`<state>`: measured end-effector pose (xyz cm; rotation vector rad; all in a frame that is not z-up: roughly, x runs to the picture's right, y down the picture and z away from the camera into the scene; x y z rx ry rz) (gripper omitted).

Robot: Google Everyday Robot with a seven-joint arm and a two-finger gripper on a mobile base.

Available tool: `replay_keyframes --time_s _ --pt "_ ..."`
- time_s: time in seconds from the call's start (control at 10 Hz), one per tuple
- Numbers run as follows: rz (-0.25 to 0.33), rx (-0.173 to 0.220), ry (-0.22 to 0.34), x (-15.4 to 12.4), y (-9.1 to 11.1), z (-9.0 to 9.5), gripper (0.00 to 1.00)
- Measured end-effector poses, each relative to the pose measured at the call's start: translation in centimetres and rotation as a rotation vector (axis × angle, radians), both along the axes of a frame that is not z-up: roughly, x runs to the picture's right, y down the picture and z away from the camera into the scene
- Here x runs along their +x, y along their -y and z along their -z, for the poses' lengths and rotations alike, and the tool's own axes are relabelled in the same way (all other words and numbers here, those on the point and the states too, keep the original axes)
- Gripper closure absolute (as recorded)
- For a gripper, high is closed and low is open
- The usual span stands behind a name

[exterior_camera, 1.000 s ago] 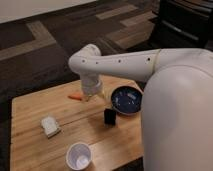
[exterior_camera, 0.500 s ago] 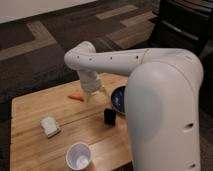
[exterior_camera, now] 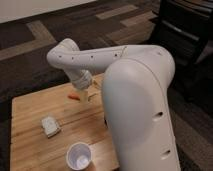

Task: Place the pepper on the white sponge

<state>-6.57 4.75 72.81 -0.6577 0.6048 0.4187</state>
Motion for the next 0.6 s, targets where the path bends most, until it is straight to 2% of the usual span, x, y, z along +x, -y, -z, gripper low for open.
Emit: replay_keyframes --time_s 0.2,0.4,0.6 --pt "0.003 0.004 0.001 -0.1 0.0 -0.1 0.35" --pt "0.013 0.064 0.059 -0.8 1.7 -1.6 0.35" --pt "0.029 0.151 0.142 -1.8 3.9 -2.8 0.35"
